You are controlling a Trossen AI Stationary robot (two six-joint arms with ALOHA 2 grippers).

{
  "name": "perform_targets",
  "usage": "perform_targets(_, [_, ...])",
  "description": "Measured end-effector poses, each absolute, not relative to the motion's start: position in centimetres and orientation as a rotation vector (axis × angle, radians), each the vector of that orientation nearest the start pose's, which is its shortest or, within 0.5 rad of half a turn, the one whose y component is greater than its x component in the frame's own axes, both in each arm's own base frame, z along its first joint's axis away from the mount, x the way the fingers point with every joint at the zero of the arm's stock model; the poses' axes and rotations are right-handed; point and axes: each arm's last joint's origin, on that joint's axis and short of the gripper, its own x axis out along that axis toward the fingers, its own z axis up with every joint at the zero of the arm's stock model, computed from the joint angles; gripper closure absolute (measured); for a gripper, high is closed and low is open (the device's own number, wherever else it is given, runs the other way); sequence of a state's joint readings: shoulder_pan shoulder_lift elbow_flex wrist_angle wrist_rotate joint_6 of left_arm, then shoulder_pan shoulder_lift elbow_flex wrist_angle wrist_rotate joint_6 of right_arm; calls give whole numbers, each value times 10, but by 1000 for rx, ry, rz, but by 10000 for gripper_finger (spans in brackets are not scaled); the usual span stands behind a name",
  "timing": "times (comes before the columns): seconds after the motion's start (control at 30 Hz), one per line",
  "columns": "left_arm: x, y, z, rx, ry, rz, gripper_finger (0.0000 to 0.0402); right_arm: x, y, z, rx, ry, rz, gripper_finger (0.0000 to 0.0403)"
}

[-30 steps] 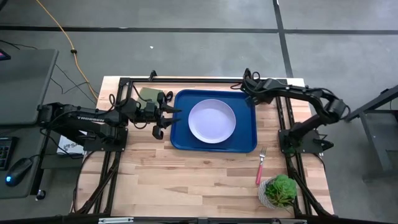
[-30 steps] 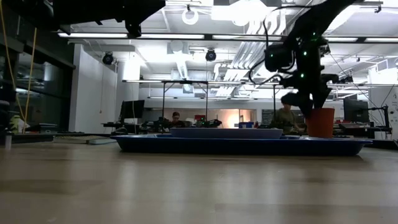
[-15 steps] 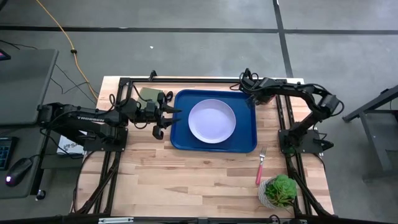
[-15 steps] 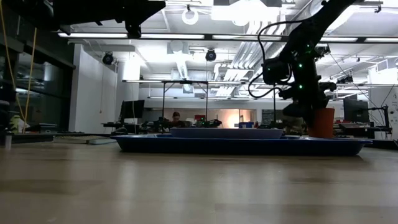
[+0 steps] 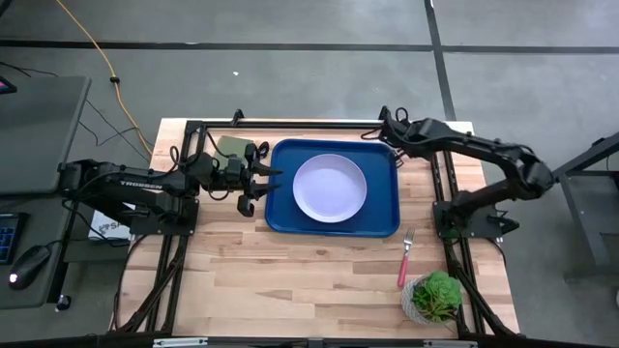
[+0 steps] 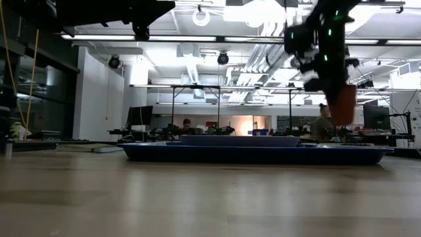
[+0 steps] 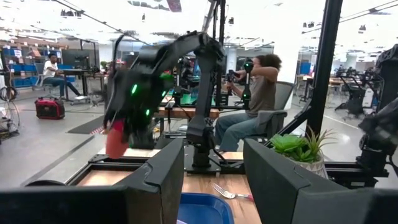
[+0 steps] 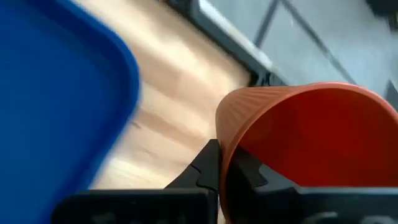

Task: Pick and place plate/cup/fork/spoon on tray
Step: Put the orange cup on the blue serving tray to the top right of the white plate

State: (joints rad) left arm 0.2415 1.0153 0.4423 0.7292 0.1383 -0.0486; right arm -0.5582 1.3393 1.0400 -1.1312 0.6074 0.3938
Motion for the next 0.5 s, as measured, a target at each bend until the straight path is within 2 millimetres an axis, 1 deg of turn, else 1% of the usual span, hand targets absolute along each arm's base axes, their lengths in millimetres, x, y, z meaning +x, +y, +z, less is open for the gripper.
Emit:
perform_targets(0.07, [209, 47, 260, -19, -156, 99, 257, 186, -126, 275, 242, 1200, -1213, 399])
perform_targets(0.17, [209, 47, 260, -19, -156, 99, 257, 198, -114, 303, 236, 1089, -1141, 400])
perform_targets(0.27, [209, 47, 260, -19, -156, 99, 257, 213, -101, 324, 232, 1038, -1031, 401])
perform_targets(0.33, [209, 47, 260, -19, -156, 99, 257, 226, -93, 331, 215, 1043, -955, 401])
perform_targets(0.4, [209, 47, 260, -19, -156, 99, 257, 237, -86, 334, 188, 1073, -888, 402])
perform_targets(0.5, [209, 47, 260, -19, -156, 99, 257, 253, -81, 329, 146, 1156, -809, 402])
